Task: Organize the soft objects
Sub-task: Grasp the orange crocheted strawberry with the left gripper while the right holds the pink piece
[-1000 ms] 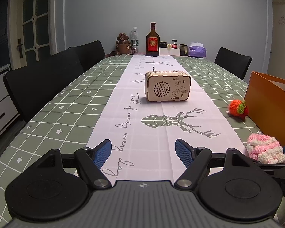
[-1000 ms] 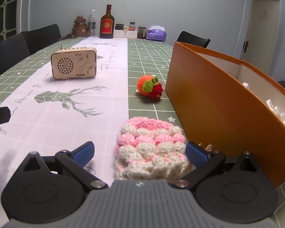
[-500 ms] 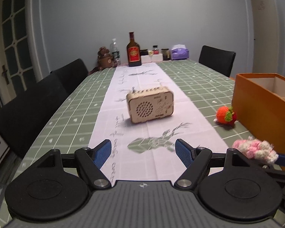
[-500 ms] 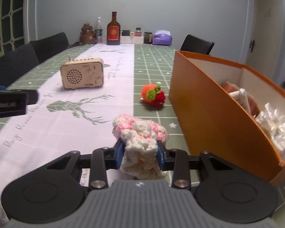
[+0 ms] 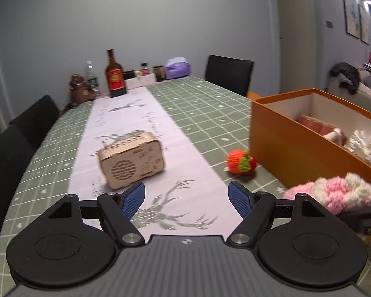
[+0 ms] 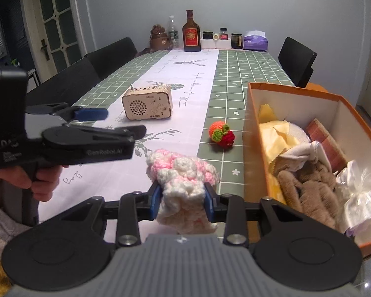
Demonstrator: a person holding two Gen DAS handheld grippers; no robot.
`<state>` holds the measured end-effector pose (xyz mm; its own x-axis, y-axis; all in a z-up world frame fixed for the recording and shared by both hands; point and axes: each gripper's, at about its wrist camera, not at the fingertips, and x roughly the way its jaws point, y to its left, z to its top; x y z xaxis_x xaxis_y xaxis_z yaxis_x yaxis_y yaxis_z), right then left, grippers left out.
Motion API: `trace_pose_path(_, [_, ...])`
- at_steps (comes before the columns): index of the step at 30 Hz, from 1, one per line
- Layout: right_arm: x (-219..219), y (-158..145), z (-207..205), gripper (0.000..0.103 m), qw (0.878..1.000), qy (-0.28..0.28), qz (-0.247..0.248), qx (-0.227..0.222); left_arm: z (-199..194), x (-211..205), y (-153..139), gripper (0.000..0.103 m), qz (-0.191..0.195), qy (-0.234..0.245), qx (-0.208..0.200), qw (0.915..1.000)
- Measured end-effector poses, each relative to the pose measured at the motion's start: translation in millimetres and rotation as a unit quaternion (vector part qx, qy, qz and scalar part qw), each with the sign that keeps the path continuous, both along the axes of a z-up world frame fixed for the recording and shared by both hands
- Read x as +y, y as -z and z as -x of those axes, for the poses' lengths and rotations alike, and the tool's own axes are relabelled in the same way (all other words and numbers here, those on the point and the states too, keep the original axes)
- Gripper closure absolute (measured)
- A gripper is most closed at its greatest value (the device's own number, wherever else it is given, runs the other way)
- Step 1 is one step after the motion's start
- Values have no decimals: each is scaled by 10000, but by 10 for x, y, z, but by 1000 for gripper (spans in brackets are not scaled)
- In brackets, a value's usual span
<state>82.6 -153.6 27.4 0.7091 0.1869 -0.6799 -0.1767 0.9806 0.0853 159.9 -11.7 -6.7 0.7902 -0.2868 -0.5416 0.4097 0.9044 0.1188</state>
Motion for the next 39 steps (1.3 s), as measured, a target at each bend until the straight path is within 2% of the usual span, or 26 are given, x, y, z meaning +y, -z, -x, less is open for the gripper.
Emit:
trace_pose_path(3, [-126, -135, -86, 68, 9995, -197, -98, 210, -75, -124, 44, 13, -7, 319, 113, 9994])
trace_pose_path(11, [-250, -297, -286, 68, 9986, -239, 244, 393, -457, -202, 154, 13, 662, 760, 658, 9927])
trace_pose_path(14, [-346, -358, -320, 68, 9989, -190, 242, 366, -593, -287, 209, 13, 610, 867, 656, 9922])
trace_pose_path(22, [-604, -566, -496, 68, 9983, -123, -245, 513, -873, -547, 403, 13, 527, 1086, 992, 9877])
trace_pose_path(28, [-687, -695, -619, 68, 9997, 61, 5, 235, -1084, -694, 529, 13, 582, 1134, 1218, 9843])
trace_pose_path(30, [-729, -682, -696, 68, 9995, 143, 80, 258, -1163, -741, 572, 22, 606, 1180, 1423, 9809])
trace_pose_path(32, [-772, -640, -774, 68, 9991, 224, 98, 355, -1238, -759, 612, 23, 697, 1166, 1620, 9774])
trace_pose_path(34, [-802, -590, -823, 68, 9986, 253, 65, 457, -1282, -765, 641, 25, 776, 1133, 1658, 9766])
trace_pose_path(36, [-814, -555, -851, 68, 9984, 280, 88, 482, -1307, -785, 663, 40, 713, 1084, 1624, 9782])
trace_pose_path(39, [-825, -518, -871, 68, 9982, 304, 108, 498, -1304, -793, 665, 45, 677, 1105, 1558, 9793])
